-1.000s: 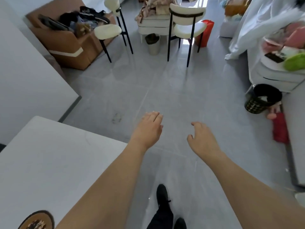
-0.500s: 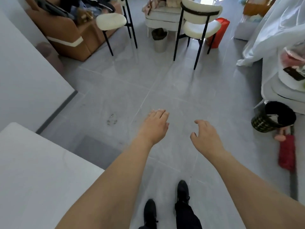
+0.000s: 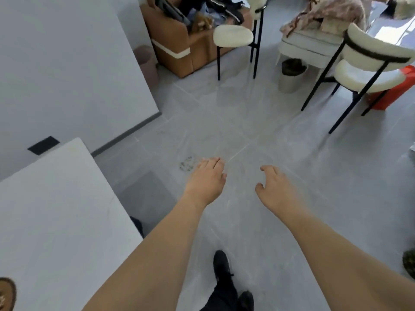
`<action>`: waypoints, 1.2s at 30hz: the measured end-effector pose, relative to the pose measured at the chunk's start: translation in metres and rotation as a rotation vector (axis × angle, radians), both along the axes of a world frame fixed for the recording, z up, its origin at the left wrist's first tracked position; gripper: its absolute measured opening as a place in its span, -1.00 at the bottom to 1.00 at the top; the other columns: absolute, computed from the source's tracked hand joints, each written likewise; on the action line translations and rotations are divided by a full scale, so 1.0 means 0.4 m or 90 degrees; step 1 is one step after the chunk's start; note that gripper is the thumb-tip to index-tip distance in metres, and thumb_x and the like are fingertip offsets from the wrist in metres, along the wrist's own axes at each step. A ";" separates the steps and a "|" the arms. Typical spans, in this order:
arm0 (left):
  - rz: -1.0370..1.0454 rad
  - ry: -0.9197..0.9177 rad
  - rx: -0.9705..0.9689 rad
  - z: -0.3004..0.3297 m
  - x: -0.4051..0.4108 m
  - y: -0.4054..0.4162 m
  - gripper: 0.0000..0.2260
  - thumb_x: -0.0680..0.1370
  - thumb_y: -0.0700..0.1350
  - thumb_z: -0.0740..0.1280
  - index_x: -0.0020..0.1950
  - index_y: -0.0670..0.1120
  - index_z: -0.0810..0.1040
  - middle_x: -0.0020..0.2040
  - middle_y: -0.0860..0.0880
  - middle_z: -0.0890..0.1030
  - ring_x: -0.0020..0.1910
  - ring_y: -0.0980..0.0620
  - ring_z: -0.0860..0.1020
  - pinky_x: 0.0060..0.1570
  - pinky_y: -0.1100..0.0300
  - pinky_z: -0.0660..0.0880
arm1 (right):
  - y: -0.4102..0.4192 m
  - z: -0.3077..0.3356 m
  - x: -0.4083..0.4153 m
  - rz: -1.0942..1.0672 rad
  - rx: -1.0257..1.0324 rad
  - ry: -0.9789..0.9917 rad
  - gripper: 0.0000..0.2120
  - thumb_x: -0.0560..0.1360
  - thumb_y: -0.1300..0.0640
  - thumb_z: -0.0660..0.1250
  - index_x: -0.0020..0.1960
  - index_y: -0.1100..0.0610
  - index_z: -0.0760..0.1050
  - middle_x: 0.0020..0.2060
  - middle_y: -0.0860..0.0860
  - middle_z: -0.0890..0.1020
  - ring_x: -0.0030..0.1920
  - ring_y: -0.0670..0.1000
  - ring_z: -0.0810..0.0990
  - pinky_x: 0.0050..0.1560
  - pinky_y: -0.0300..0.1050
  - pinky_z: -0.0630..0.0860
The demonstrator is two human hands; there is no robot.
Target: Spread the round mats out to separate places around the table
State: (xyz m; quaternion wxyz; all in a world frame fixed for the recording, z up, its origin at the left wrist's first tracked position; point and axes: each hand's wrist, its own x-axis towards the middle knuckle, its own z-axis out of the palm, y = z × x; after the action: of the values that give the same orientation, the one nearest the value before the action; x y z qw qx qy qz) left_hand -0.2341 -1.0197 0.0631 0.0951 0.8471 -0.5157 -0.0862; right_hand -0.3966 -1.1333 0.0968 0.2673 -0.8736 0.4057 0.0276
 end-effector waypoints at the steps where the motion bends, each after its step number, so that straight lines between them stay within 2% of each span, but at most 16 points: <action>1: 0.024 -0.004 -0.010 0.004 0.034 0.000 -0.59 0.63 -0.04 0.14 0.45 -0.17 0.31 0.44 -0.14 0.37 0.39 -0.16 0.31 0.43 0.01 0.13 | -0.009 0.009 0.043 0.029 -0.008 0.002 -0.53 0.54 0.13 0.18 0.43 0.15 0.22 0.40 0.09 0.33 0.35 0.13 0.32 0.34 0.01 0.30; 6: 0.171 -0.005 -0.047 0.016 0.184 0.030 -0.61 0.62 -0.04 0.15 0.40 -0.18 0.36 0.39 -0.15 0.41 0.30 -0.20 0.39 0.32 -0.03 0.29 | -0.043 0.044 0.265 0.177 -0.058 -0.016 -0.53 0.52 0.16 0.20 0.41 0.17 0.26 0.38 0.13 0.36 0.36 0.15 0.31 0.36 0.04 0.28; 11: 0.257 -0.016 -0.051 0.039 0.261 0.095 -0.62 0.62 -0.07 0.13 0.40 -0.21 0.35 0.40 -0.19 0.40 0.32 -0.21 0.37 0.36 -0.02 0.25 | -0.021 0.065 0.417 0.270 -0.058 -0.028 -0.52 0.50 0.16 0.21 0.41 0.16 0.26 0.36 0.14 0.36 0.34 0.16 0.32 0.33 0.04 0.30; 15: 0.377 -0.031 -0.081 0.083 0.297 0.158 -0.61 0.64 -0.07 0.12 0.42 -0.20 0.33 0.43 -0.18 0.38 0.36 -0.19 0.35 0.42 -0.03 0.22 | -0.002 0.086 0.515 0.387 -0.038 -0.032 -0.52 0.51 0.15 0.20 0.42 0.19 0.24 0.39 0.16 0.33 0.37 0.16 0.29 0.37 0.07 0.27; 18: 0.484 -0.030 -0.096 0.114 0.303 0.215 -0.61 0.64 -0.07 0.13 0.43 -0.20 0.32 0.45 -0.18 0.36 0.35 -0.20 0.35 0.37 -0.02 0.29 | 0.017 0.118 0.589 0.470 -0.029 -0.069 -0.51 0.51 0.17 0.21 0.42 0.20 0.25 0.39 0.16 0.33 0.38 0.16 0.30 0.40 0.07 0.24; 24: 0.591 -0.090 -0.090 0.145 0.342 0.308 -0.64 0.62 -0.08 0.17 0.38 -0.20 0.39 0.37 -0.16 0.44 0.24 -0.20 0.43 0.30 0.01 0.33 | 0.101 0.154 0.726 0.594 -0.040 -0.085 -0.51 0.51 0.16 0.19 0.43 0.16 0.24 0.39 0.12 0.35 0.36 0.15 0.33 0.38 0.06 0.28; 31: 0.601 -0.103 -0.092 0.135 0.477 0.385 -0.66 0.60 -0.11 0.20 0.32 -0.23 0.43 0.31 -0.18 0.48 0.18 -0.20 0.46 0.25 0.05 0.32 | 0.189 0.136 0.894 0.629 -0.030 -0.084 -0.51 0.50 0.17 0.20 0.42 0.16 0.26 0.38 0.12 0.35 0.37 0.15 0.31 0.39 0.04 0.26; 36: 0.597 -0.088 -0.127 0.133 0.601 0.368 -0.66 0.61 -0.10 0.19 0.33 -0.22 0.42 0.32 -0.17 0.47 0.19 -0.19 0.45 0.25 0.02 0.36 | 0.174 0.133 0.986 0.626 -0.046 -0.070 -0.52 0.49 0.18 0.21 0.41 0.16 0.27 0.37 0.12 0.36 0.36 0.14 0.33 0.38 0.05 0.28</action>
State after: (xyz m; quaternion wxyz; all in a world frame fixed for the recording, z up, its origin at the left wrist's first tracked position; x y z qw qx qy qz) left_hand 0.0063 -0.8727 0.1162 0.1702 0.9787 -0.0887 0.0723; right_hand -0.0023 -1.0637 0.1498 0.2136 -0.9703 -0.0686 0.0901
